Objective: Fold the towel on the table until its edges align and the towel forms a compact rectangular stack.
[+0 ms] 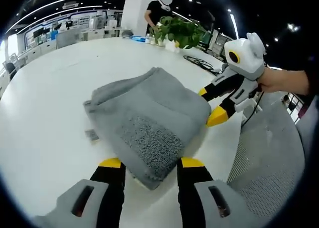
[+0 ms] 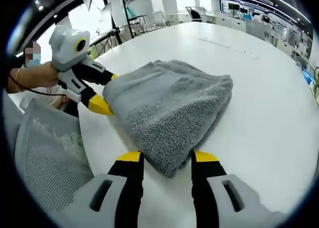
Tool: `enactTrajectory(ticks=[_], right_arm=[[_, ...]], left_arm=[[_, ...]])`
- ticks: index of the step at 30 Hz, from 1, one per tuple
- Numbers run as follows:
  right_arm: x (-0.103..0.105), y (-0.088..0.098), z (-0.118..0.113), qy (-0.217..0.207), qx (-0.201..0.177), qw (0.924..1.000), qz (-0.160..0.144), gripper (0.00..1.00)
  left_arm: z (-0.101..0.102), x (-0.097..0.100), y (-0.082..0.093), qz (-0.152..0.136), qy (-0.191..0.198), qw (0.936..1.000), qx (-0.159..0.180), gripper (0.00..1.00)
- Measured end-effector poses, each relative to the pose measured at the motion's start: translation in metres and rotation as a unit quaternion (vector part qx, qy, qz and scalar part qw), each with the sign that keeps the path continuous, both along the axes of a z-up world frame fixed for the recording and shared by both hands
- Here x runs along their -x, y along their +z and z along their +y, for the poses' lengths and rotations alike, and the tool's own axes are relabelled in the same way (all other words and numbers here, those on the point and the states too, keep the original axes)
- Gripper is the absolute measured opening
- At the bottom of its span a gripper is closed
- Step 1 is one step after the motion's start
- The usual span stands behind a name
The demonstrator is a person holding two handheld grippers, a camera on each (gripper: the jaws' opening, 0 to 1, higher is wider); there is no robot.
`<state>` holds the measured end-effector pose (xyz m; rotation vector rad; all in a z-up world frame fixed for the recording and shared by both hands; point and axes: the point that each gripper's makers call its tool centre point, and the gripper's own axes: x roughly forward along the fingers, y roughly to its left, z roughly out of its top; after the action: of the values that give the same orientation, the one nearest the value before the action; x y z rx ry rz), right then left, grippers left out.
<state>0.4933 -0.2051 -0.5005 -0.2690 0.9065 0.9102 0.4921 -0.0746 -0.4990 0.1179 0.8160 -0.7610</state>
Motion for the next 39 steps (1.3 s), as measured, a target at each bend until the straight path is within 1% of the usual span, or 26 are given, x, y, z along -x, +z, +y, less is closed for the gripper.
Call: enactTrajectory(ticks=[7, 8, 11, 12, 14, 19, 22, 24, 26, 28, 29, 30, 31, 32, 34, 38, 39], right_arm=[[-0.017, -0.002, 0.003, -0.003, -0.004, 1.0, 0.002, 0.37], [-0.025, -0.003, 0.003, -0.005, -0.005, 1.0, 0.001, 0.37], [-0.035, 0.0, 0.002, -0.007, -0.005, 1.0, -0.002, 0.36], [-0.042, -0.002, 0.003, -0.009, -0.005, 0.9999, -0.003, 0.36], [-0.048, 0.002, 0.005, -0.012, -0.007, 0.9999, -0.006, 0.36], [-0.07, 0.001, 0.009, -0.022, -0.01, 0.9997, -0.01, 0.35], [-0.079, 0.004, 0.012, -0.035, -0.025, 0.999, -0.007, 0.34], [-0.086, 0.001, 0.017, -0.037, -0.025, 0.999, -0.007, 0.34], [-0.091, 0.0, 0.016, -0.04, -0.027, 0.9988, -0.009, 0.34], [-0.099, 0.0, 0.017, -0.042, -0.031, 0.9986, -0.007, 0.34], [-0.1, 0.001, 0.018, -0.043, -0.032, 0.9985, -0.007, 0.34], [-0.103, 0.003, 0.023, -0.048, -0.034, 0.9982, -0.008, 0.34], [-0.104, 0.002, 0.023, -0.049, -0.035, 0.9982, -0.009, 0.34], [-0.105, 0.001, 0.023, -0.051, -0.036, 0.998, -0.009, 0.34], [-0.105, 0.003, 0.025, -0.056, -0.038, 0.9976, -0.01, 0.34], [-0.115, 0.0, 0.025, -0.061, -0.04, 0.9973, -0.01, 0.34], [-0.113, 0.001, 0.024, -0.061, -0.041, 0.9972, -0.01, 0.34]], left_arm=[[0.0, -0.014, 0.0, 0.003, -0.001, 1.0, 0.0, 0.42], [0.001, -0.02, 0.0, 0.002, -0.002, 1.0, -0.001, 0.42], [0.001, -0.031, 0.0, 0.001, -0.002, 1.0, -0.003, 0.41], [0.001, -0.034, 0.0, 0.001, -0.001, 1.0, -0.003, 0.41], [0.002, -0.041, 0.0, 0.001, 0.005, 1.0, -0.004, 0.41], [0.005, -0.062, 0.0, -0.003, 0.017, 0.9998, -0.004, 0.41], [0.007, -0.074, 0.001, -0.011, 0.025, 0.9996, -0.008, 0.41], [0.01, -0.085, 0.001, -0.012, 0.027, 0.9995, -0.008, 0.4], [0.011, -0.092, 0.001, -0.012, 0.028, 0.9995, -0.008, 0.4], [0.012, -0.098, 0.001, -0.014, 0.029, 0.9994, -0.015, 0.4], [0.014, -0.103, 0.001, -0.017, 0.024, 0.9993, -0.023, 0.4], [0.016, -0.107, 0.001, -0.018, 0.023, 0.9992, -0.026, 0.39], [0.019, -0.112, 0.001, -0.019, 0.024, 0.9991, -0.028, 0.39], [0.016, -0.111, 0.001, -0.02, 0.024, 0.9991, -0.03, 0.39], [0.017, -0.115, 0.002, -0.022, 0.022, 0.9989, -0.034, 0.38], [0.018, -0.118, 0.001, -0.022, 0.021, 0.9988, -0.037, 0.38], [0.018, -0.118, 0.0, -0.021, 0.022, 0.9988, -0.037, 0.38]])
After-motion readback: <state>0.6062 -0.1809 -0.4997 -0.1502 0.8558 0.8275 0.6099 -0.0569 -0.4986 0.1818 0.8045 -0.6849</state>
